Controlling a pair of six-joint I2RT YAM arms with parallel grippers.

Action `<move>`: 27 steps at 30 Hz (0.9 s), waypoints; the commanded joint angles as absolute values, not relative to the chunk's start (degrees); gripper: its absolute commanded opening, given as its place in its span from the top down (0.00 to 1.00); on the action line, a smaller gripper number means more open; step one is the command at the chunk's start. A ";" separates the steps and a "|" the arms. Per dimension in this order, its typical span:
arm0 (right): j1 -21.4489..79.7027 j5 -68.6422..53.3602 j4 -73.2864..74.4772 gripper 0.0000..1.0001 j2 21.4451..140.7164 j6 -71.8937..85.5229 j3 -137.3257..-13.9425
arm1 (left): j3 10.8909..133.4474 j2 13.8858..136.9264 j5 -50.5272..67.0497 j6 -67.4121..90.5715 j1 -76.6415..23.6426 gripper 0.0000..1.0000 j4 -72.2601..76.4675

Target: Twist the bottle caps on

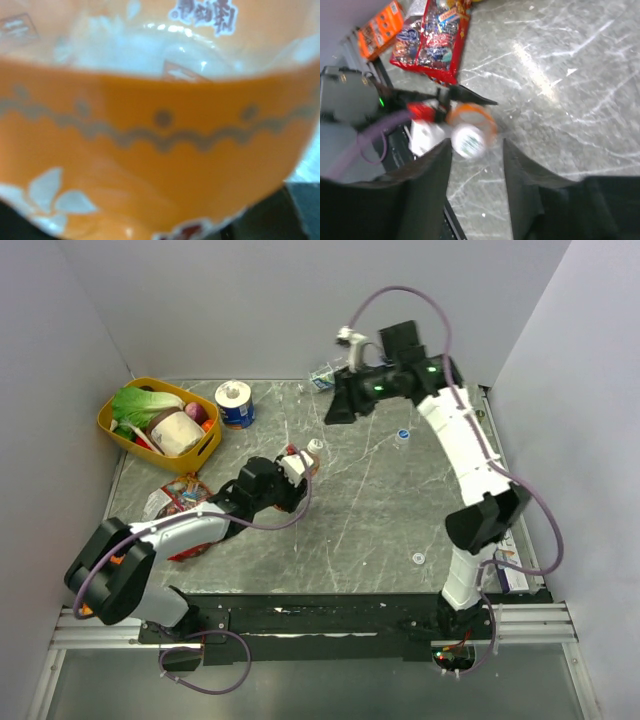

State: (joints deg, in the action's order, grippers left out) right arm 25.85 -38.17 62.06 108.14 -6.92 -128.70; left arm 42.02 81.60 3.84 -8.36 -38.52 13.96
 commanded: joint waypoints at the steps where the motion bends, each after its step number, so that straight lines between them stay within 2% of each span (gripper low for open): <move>1: 21.36 -51.58 54.36 0.39 99.52 -8.44 -116.78 | 39.38 76.64 16.42 -7.65 -37.01 0.99 19.95; 4: 21.18 -53.70 43.47 0.29 93.89 -3.88 -106.31 | 39.02 74.89 21.87 -5.63 -36.56 0.99 22.85; 6: 21.44 -55.72 38.95 0.10 92.29 -0.36 -103.46 | 39.29 74.71 24.07 -3.97 -36.65 0.99 23.99; 8: 22.23 -57.30 38.14 0.02 92.55 -0.35 -103.71 | 40.69 74.97 26.89 -2.82 -36.65 0.99 23.64; 9: 22.93 -58.00 38.23 0.01 92.81 -0.70 -104.15 | 41.13 75.49 27.94 -2.12 -36.65 0.99 23.21; 14: 25.31 -57.74 33.67 0.01 91.58 -0.79 -101.69 | 42.45 75.76 32.07 -0.97 -36.65 0.99 23.03; 20: 28.21 -56.78 35.51 0.04 91.23 -4.91 -100.81 | 43.07 75.06 32.69 2.98 -36.47 0.99 23.47; 23: 29.27 -54.50 35.42 0.08 90.53 -5.80 -99.50 | 43.15 74.79 33.13 4.30 -36.12 0.99 23.99; 27: 29.36 -53.62 34.72 0.21 90.61 -5.27 -98.61 | 43.33 74.79 33.57 5.54 -35.95 0.99 24.70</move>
State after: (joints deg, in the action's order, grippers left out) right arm 28.95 -55.51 36.67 93.84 -3.88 -99.33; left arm 40.56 76.34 31.09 2.37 -36.45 20.14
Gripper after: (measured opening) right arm 0.852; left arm 0.572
